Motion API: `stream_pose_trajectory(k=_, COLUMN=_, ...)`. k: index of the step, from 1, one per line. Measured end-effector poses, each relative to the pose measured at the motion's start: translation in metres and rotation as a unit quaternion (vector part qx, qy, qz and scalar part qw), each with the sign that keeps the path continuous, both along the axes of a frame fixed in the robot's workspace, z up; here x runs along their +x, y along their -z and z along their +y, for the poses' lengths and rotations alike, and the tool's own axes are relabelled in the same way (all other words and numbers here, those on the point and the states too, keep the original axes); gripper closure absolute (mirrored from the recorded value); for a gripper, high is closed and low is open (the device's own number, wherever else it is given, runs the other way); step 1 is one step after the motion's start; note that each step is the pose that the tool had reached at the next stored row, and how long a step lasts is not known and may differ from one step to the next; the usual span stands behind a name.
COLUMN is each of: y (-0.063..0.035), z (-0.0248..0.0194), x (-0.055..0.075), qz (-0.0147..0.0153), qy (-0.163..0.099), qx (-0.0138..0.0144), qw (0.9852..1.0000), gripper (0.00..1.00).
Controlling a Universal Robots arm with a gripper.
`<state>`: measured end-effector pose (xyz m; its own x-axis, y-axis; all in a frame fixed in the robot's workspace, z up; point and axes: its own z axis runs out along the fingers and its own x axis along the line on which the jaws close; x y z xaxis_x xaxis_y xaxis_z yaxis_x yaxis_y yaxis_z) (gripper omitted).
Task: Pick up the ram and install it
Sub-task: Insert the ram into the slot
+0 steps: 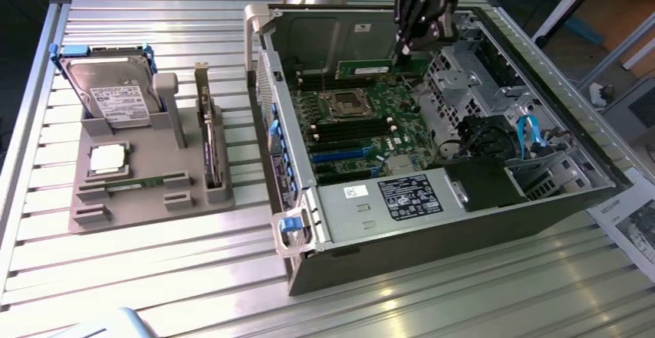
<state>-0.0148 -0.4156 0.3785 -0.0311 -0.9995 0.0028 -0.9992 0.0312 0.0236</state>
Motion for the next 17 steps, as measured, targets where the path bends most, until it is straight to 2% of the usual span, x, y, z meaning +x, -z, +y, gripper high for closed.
stream_pose_trajectory(k=5, y=0.0009, z=0.0092, x=0.0, qz=0.0, qy=0.0, qx=0.0002, qw=1.0, gripper=0.88)
stream_pose_trajectory(k=8, y=0.0018, z=0.0176, x=0.001, qz=0.0, qy=0.0, qx=0.0003, qw=1.0, gripper=0.88)
stream_pose_trajectory(k=12, y=0.0038, z=0.0218, x=0.001, qz=-0.0001, qy=0.0, qx=0.0014, qw=1.0, gripper=0.88)
stream_pose_trajectory(k=17, y=0.0077, z=0.0235, x=0.001, qz=-0.0002, qy=0.0, qx=0.0025, qw=1.0, gripper=0.88)
